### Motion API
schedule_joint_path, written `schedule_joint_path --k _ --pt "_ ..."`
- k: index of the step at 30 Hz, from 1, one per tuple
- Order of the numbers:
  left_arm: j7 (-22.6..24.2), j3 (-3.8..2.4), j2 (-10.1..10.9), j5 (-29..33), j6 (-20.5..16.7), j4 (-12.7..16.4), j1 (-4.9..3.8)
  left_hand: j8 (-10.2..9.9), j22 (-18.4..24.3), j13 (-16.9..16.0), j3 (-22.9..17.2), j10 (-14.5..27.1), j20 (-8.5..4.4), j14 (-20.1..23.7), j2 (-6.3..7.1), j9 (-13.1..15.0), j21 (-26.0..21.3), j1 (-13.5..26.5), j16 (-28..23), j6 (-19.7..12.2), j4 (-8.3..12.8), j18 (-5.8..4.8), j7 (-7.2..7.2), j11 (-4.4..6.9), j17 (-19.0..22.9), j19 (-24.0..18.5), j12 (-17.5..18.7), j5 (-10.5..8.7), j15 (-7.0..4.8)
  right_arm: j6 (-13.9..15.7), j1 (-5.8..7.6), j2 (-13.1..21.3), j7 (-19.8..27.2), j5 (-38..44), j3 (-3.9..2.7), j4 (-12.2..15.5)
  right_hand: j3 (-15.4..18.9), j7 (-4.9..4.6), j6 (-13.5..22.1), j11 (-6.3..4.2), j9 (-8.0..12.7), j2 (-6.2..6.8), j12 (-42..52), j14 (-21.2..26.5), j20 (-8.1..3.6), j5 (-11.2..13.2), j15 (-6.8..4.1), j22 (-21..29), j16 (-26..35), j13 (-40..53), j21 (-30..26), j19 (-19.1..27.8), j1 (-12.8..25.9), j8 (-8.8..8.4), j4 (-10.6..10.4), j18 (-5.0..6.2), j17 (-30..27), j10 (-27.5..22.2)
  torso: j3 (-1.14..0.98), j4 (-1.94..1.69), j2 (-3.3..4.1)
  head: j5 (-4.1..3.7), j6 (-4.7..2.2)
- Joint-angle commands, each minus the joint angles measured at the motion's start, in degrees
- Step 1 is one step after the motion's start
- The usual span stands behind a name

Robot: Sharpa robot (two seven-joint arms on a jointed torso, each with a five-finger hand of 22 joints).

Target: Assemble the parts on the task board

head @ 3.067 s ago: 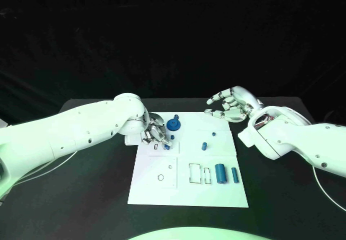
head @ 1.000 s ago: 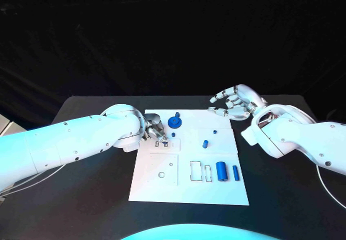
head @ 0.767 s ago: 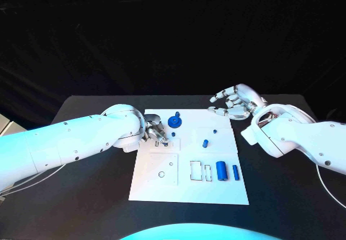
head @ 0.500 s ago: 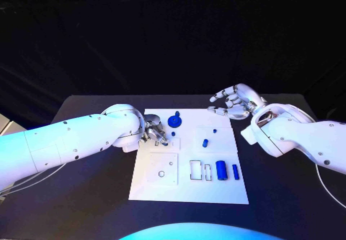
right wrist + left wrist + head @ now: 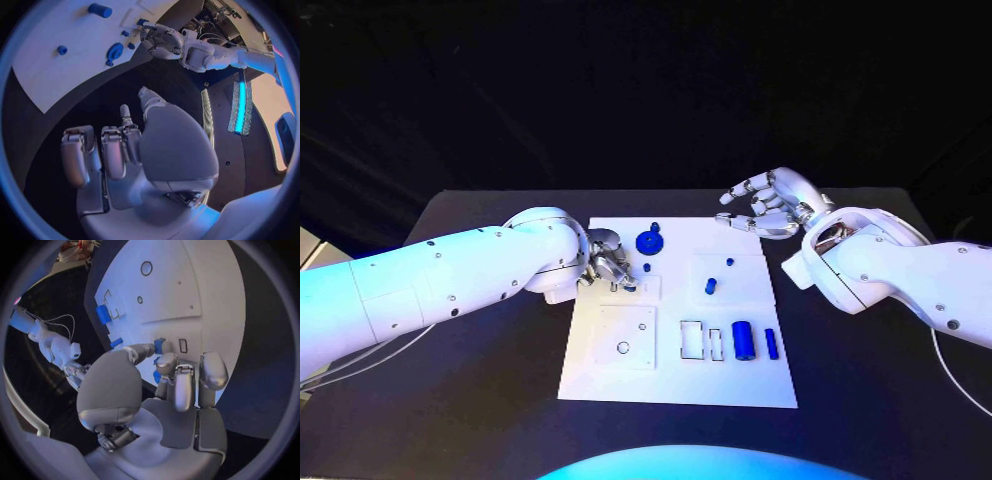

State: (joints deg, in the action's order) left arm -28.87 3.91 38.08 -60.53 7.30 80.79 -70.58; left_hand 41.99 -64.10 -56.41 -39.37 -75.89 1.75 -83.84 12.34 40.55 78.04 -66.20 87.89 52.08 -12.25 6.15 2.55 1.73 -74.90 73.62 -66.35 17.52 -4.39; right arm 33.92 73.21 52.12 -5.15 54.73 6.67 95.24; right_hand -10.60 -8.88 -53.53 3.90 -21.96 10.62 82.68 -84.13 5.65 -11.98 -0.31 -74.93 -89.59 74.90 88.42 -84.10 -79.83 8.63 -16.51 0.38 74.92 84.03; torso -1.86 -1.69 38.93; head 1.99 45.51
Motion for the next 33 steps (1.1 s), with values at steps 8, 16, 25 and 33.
schedule_joint_path --k 8,16,25,33 --pt "-0.8 0.0 -0.9 1.7 3.2 -1.3 -0.01 0.3 -0.1 0.1 -11.3 -0.4 0.02 -5.0 -0.6 0.1 0.2 -0.1 0.2 0.3 11.1 -0.62 0.03 -0.04 -10.9 0.4 -0.2 0.28 -0.38 -0.7 -0.04 0.0 0.5 0.2 -0.02 0.0 -0.4 0.05 0.1 0.15 -0.1 -0.05 -0.2 -5.5 0.21 -0.3 0.2 -14.2 0.2 9.8 -0.2 -5.1 0.4 0.23 -0.1 0.05 13.5 0.5 0.0 0.03 -0.03 0.02 0.1" --pt "-1.3 0.0 -1.8 2.0 4.0 -2.5 -0.04 0.3 -0.1 0.1 -11.4 -0.4 0.01 -5.0 -0.59 0.1 0.2 -0.1 0.2 0.4 11.1 -0.63 0.03 -0.04 -10.8 0.4 -0.2 0.3 -0.39 -0.7 -0.04 0.0 0.5 0.2 -0.02 0.0 -0.4 0.05 0.1 0.15 -0.1 -0.05 -0.2 -5.5 0.21 -0.3 0.2 -14.2 0.2 9.8 -0.2 -5.1 0.4 0.23 -0.1 0.05 13.5 0.5 0.0 0.04 0.01 0.02 0.12" --pt "-1.7 0.07 -3.3 2.1 4.1 -4.2 0.0 0.3 -0.1 0.3 -11.4 -0.4 0.01 -4.9 -0.59 0.1 0.2 0.0 0.1 0.4 11.1 -0.62 0.03 -0.05 -10.6 0.4 0.0 0.32 -0.39 -0.7 -0.04 0.0 0.5 0.2 -0.02 0.0 -0.4 0.06 0.1 0.14 -0.1 -0.03 -0.2 -5.5 0.2 -0.3 0.19 -14.2 0.2 9.8 -0.2 -5.1 0.4 0.24 0.0 0.04 13.5 0.6 -0.01 0.05 0.05 -0.2 0.12" --pt "-2.0 0.15 -3.7 1.8 4.2 -4.7 0.03 0.2 -0.1 0.5 -11.4 -0.3 0.0 -4.9 -0.67 0.1 0.2 0.2 0.0 0.4 11.0 -0.63 0.05 -0.07 -10.4 0.4 0.2 0.32 -0.39 -0.7 -0.04 0.0 0.6 0.2 -0.02 0.1 -0.4 0.06 0.1 0.14 -0.1 -0.03 -0.2 -5.5 0.2 -0.3 0.19 -14.2 0.2 9.8 -0.2 -5.1 0.4 0.24 0.0 0.04 13.5 0.6 -0.01 0.03 0.06 -0.31 0.25"
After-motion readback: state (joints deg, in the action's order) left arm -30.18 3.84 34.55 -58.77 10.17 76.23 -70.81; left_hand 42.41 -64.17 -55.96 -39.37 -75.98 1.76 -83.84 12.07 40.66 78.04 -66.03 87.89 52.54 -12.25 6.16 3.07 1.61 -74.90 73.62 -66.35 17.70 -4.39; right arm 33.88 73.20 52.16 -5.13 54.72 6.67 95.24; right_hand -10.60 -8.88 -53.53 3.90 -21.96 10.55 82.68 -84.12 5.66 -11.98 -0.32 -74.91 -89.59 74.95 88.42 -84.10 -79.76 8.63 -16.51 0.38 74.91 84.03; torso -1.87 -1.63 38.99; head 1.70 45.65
